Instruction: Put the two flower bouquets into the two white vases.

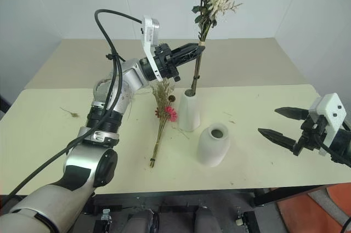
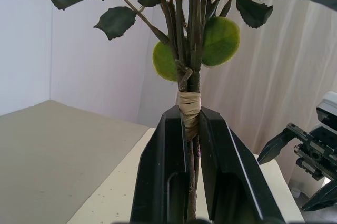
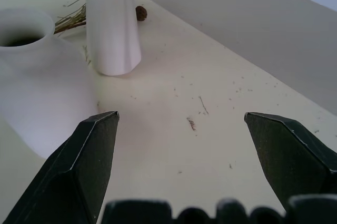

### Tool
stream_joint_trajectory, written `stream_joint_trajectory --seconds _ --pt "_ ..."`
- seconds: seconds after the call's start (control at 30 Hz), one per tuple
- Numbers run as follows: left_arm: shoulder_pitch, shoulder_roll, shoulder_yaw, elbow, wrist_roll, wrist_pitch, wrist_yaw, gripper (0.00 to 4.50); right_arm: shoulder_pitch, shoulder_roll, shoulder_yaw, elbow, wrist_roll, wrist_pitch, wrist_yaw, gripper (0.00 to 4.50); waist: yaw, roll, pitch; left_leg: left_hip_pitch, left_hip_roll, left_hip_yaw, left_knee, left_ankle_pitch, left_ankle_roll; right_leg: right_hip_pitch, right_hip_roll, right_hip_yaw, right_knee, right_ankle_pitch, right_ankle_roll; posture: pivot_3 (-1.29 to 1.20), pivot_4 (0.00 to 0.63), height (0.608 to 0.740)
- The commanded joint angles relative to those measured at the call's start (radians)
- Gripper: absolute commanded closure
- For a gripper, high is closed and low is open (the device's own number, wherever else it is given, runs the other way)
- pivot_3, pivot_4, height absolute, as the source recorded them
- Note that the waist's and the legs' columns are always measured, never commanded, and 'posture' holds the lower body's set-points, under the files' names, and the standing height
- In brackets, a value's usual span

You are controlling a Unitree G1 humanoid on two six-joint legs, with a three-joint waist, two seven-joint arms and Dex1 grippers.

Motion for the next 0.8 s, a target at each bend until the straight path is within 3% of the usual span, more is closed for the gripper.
stream_joint_trajectory --seconds 0.03,0.8 --pt "-0.013 -0.009 0.006 -0.003 0.006 -0.032 -0.006 4.38 -0.001 0.006 -0.076 -0.036 0.045 0.025 -0.021 0.00 0.001 0.000 0.000 0.000 0.000 0.000 0.000 0.000 0.000 0.000 0.000 0.000 0.000 0.000 0.000 0.00 0.150 0.740" --pt "0.022 0.022 0.013 -0.071 -0.007 -0.004 -0.055 4.38 0.038 0.025 -0.136 -0.068 0.090 0.063 -0.062 0.00 -0.001 0.000 0.000 0.000 0.000 0.000 0.000 0.000 0.000 0.000 0.000 0.000 0.000 0.000 0.000 0.00 0.150 0.740"
